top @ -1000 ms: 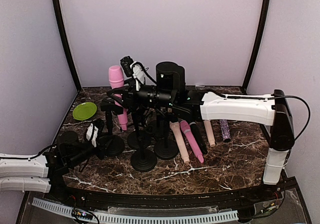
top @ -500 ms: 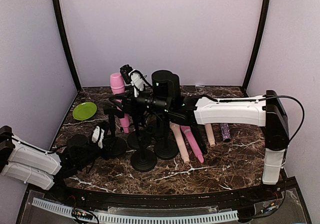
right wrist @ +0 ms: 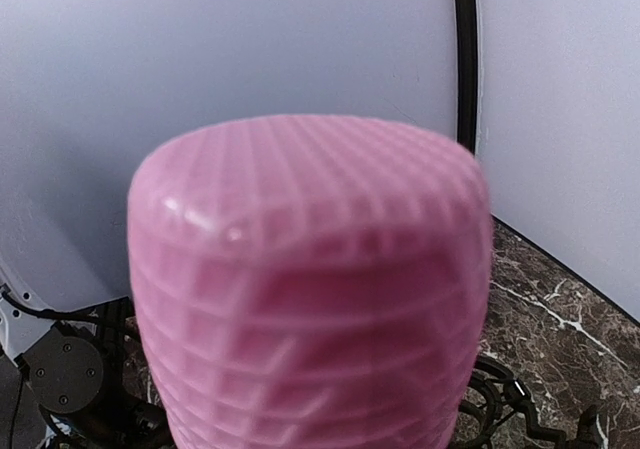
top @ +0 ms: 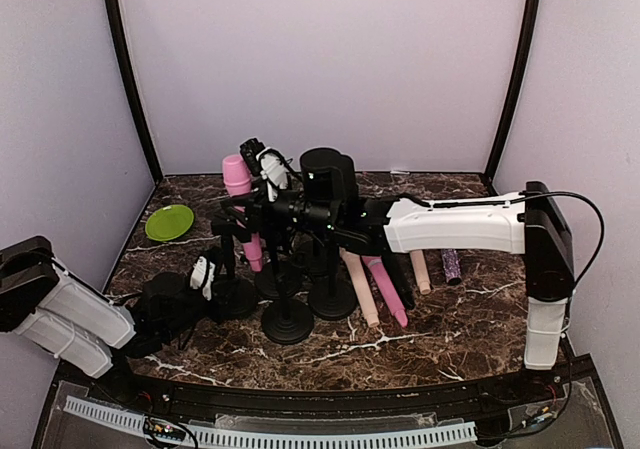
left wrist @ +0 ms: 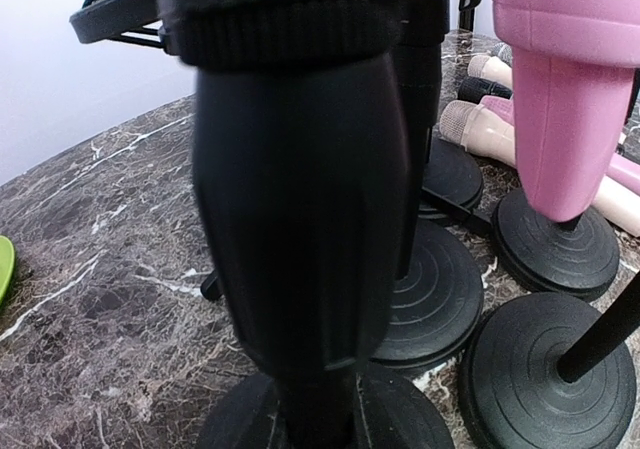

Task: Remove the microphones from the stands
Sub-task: Place the microphone stand with the microphone at the center of the board.

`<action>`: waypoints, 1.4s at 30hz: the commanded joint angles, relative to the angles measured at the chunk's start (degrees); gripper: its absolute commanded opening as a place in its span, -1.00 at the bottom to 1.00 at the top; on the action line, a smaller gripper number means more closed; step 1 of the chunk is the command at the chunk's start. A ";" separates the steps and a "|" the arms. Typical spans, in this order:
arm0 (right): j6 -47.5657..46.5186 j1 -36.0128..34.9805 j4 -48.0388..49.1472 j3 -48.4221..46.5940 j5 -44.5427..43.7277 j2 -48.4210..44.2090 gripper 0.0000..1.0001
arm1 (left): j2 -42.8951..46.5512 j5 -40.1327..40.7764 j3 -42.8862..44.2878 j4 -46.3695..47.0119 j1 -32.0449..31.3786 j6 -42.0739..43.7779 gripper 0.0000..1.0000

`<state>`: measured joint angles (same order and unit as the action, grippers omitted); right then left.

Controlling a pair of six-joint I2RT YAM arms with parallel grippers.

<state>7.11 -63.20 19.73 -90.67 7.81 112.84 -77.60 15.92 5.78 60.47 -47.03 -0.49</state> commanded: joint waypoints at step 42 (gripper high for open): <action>-0.47 1.89 1.97 6.36 0.25 -4.64 -0.80 | 38.76 -21.34 23.32 -66.70 3.54 -15.32 0.81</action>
<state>6.48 -62.11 20.97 -85.21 8.14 110.34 -36.36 -1.50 22.31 3.70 -44.07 -14.72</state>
